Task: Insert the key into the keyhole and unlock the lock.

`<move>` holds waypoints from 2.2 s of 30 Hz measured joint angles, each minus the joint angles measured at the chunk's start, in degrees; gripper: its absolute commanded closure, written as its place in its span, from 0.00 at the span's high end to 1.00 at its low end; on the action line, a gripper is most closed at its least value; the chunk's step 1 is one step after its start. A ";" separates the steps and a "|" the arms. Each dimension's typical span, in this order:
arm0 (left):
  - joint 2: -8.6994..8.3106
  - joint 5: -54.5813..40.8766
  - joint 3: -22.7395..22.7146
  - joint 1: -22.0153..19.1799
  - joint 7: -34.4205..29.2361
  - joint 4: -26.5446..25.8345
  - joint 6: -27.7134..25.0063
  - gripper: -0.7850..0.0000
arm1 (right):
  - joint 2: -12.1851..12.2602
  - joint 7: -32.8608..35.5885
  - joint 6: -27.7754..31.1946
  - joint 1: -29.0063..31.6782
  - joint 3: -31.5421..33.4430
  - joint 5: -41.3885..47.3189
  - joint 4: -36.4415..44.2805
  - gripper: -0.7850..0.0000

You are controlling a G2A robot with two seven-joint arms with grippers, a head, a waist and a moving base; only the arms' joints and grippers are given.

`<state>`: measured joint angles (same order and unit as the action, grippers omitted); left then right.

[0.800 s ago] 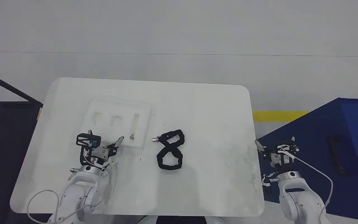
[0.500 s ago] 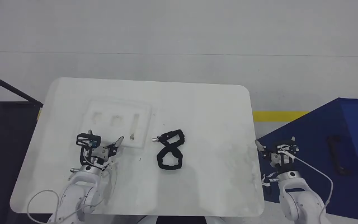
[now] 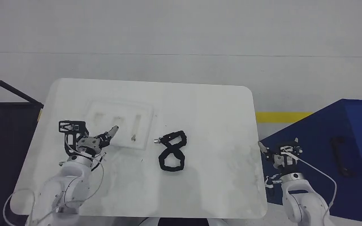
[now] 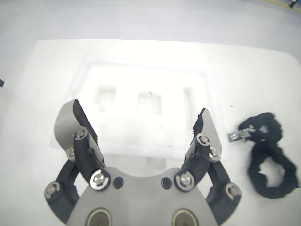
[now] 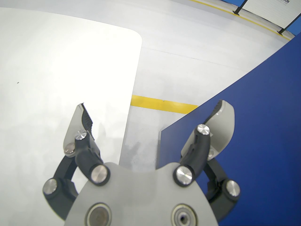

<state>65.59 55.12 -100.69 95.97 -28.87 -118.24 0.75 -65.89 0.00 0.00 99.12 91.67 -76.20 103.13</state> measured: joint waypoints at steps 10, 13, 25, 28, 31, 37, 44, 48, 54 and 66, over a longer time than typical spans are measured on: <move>-3.14 -8.93 2.34 -22.60 -54.72 -3.33 -2.72 1.00 | 0.00 0.00 0.00 0.00 0.00 0.00 0.00 1.00; -3.61 -11.48 6.23 -28.78 -59.26 1.18 -6.66 1.00 | 0.00 0.00 0.00 0.00 0.00 0.00 0.00 1.00; -3.79 -11.61 7.74 -30.34 -58.64 3.52 -7.58 1.00 | 0.00 0.00 0.00 0.00 0.00 0.00 0.00 1.00; -3.94 -4.92 11.62 -30.07 -56.28 5.90 -7.91 1.00 | 0.00 0.00 0.00 0.00 0.00 0.00 0.00 1.00; -3.96 0.19 16.29 -32.21 -58.34 7.06 -9.00 1.00 | 0.00 0.00 0.00 0.00 0.00 0.00 0.00 1.00; -4.04 -2.46 21.08 -35.55 -59.14 10.89 -10.58 0.85 | 0.00 0.00 0.00 0.00 0.00 0.00 0.00 1.00; -4.65 -0.84 26.49 -38.28 -59.13 14.71 -9.96 0.47 | 0.00 0.00 0.00 0.00 0.00 0.00 0.00 1.00; -5.20 -1.34 28.01 -38.67 -59.13 15.26 -9.84 0.42 | 0.00 0.00 0.00 0.00 0.00 0.00 0.00 1.00; -6.42 -3.55 28.76 -38.65 -59.13 15.15 -10.25 0.30 | 0.00 0.00 0.00 0.00 0.00 0.00 0.00 1.00; -8.41 -6.17 30.87 -40.25 -59.13 16.72 -8.22 0.16 | 0.00 0.00 0.00 0.00 0.00 0.00 0.00 1.00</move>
<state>57.18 48.94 -69.82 55.72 -88.00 -101.52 -7.47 -65.89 0.00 0.00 99.12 91.67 -76.20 103.13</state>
